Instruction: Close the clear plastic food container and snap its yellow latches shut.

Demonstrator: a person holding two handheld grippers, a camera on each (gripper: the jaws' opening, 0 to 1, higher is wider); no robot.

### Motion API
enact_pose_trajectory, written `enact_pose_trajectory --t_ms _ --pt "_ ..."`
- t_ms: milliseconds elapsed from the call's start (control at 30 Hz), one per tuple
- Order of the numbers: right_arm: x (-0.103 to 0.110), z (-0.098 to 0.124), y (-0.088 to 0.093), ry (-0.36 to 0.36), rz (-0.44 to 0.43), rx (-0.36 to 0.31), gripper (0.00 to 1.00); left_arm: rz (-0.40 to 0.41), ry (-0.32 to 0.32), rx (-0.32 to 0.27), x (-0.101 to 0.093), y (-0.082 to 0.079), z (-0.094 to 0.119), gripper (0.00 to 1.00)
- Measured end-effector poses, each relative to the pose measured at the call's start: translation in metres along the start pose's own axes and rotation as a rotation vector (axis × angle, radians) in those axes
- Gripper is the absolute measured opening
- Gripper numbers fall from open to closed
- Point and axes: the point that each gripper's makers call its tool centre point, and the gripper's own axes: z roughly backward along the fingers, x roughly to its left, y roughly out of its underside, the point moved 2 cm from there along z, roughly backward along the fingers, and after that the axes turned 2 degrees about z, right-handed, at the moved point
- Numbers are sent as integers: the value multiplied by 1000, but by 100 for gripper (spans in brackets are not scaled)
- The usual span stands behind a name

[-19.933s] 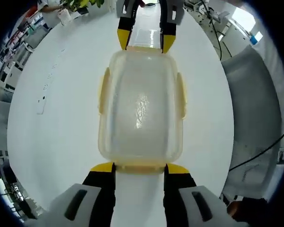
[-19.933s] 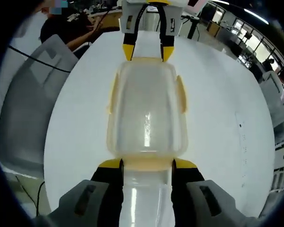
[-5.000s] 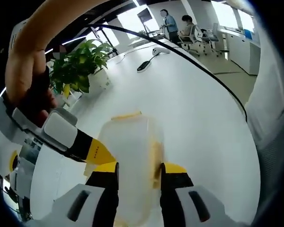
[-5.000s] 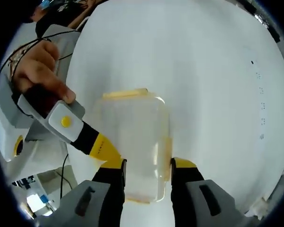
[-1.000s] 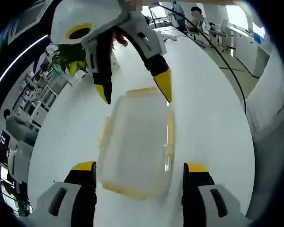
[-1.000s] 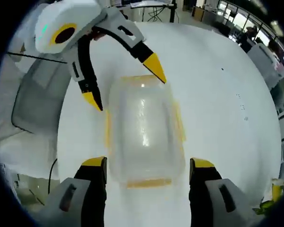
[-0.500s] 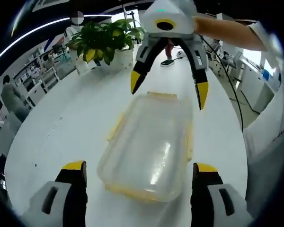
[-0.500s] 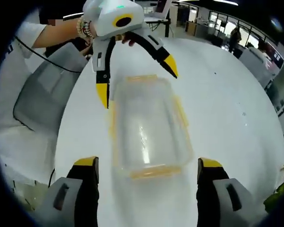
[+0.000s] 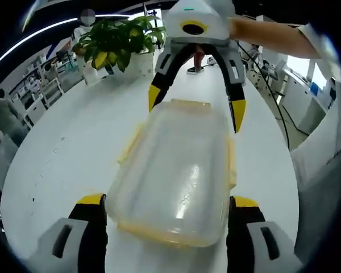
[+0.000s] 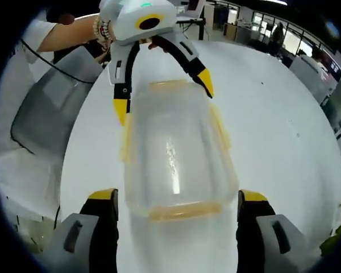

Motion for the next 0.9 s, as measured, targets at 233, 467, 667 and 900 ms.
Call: enact_pose_trajectory --t_ms 233,467,667,900 --pt "-4 -3 -2 -1 11 1 78 -10 14 2 -2 2 0 82" --pt "-4 -4 -3 -1 12 -12 77 -13 11 0 -2 3 0 81" --pt "-2 -6 -7 -1 12 -25 77 -15 14 15 -1 7 3 81" --pt "3 -15 -23 -7 18 -31 77 -18 7 67 1 22 15 81"
